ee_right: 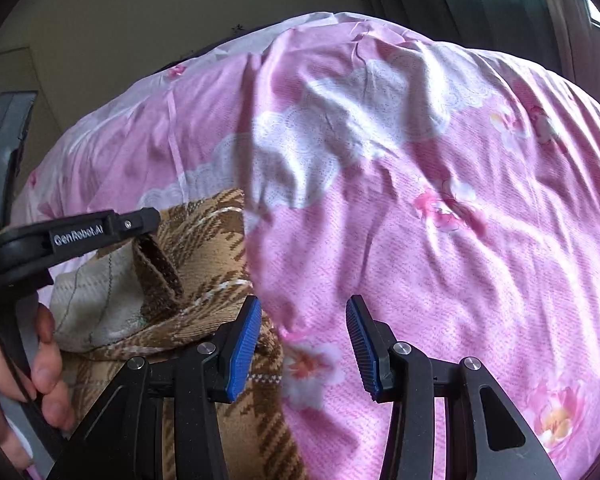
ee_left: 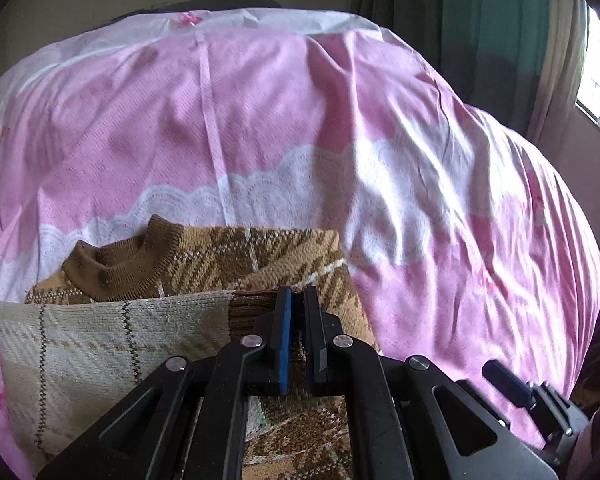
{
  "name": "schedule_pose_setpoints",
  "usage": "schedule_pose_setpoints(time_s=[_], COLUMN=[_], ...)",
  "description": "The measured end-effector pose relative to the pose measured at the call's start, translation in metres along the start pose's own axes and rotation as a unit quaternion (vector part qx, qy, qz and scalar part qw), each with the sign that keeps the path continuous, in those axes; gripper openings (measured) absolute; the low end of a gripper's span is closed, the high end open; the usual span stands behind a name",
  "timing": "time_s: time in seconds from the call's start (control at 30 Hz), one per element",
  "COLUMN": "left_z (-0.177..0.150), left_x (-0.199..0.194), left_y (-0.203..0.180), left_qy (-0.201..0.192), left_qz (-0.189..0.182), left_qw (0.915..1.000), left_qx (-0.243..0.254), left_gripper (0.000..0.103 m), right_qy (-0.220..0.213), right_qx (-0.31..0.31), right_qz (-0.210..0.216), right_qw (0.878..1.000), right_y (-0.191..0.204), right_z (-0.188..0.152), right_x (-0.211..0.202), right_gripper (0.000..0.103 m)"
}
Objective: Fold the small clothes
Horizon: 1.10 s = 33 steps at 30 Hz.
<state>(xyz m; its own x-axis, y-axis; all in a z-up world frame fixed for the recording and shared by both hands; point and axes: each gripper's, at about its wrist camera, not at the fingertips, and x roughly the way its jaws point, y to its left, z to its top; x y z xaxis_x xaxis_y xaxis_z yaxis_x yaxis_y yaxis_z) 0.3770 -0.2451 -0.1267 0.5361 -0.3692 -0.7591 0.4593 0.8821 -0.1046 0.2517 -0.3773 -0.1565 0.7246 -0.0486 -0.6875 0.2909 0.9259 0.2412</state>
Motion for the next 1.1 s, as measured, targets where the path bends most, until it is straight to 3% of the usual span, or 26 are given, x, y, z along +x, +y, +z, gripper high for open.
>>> schedule_pose_setpoints(time_s=[0.03, 0.1, 0.17, 0.2, 0.37, 0.57, 0.77, 0.9, 1.1], left_z=[-0.002, -0.009, -0.014, -0.017, -0.038, -0.09, -0.139, -0.153, -0.153], left_x=[-0.001, -0.008, -0.018, -0.024, -0.061, -0.095, -0.097, -0.089, -0.079], left_y=[0.001, 0.002, 0.005, 0.008, 0.052, 0.124, 0.181, 0.211, 0.224], left_qy=[0.0, -0.005, -0.016, -0.022, -0.043, -0.045, -0.021, -0.007, -0.006], left_qz=[-0.001, -0.001, 0.013, 0.018, 0.045, 0.124, 0.166, 0.17, 0.178], left_qw=[1.0, 0.9999, 0.9996, 0.9993, 0.998, 0.9911, 0.9842, 0.9811, 0.9799], left_qx=[0.003, 0.013, 0.021, 0.023, 0.003, -0.015, -0.059, -0.093, -0.091], left_gripper=[0.012, 0.037, 0.055, 0.058, 0.061, 0.067, 0.07, 0.069, 0.069], right_qy=[0.001, 0.001, -0.005, -0.007, -0.004, -0.004, 0.0, 0.021, 0.032], right_qx=[-0.003, -0.014, -0.028, -0.034, -0.068, -0.099, -0.115, -0.094, -0.124], right_qz=[0.003, 0.008, 0.014, 0.015, 0.044, 0.064, 0.023, 0.018, 0.002], right_qw=[1.0, 1.0, 0.999, 0.999, 0.997, 0.993, 0.993, 0.995, 0.992], right_y=[0.001, 0.007, 0.015, 0.019, 0.044, 0.078, 0.1, 0.1, 0.112], right_z=[-0.001, -0.002, -0.003, -0.004, -0.008, 0.0, 0.005, 0.006, 0.0], right_x=[0.001, 0.001, -0.002, -0.003, -0.003, 0.009, 0.029, 0.045, 0.061], right_gripper=[0.045, 0.045, 0.045, 0.045, 0.045, 0.045, 0.056, 0.056, 0.054])
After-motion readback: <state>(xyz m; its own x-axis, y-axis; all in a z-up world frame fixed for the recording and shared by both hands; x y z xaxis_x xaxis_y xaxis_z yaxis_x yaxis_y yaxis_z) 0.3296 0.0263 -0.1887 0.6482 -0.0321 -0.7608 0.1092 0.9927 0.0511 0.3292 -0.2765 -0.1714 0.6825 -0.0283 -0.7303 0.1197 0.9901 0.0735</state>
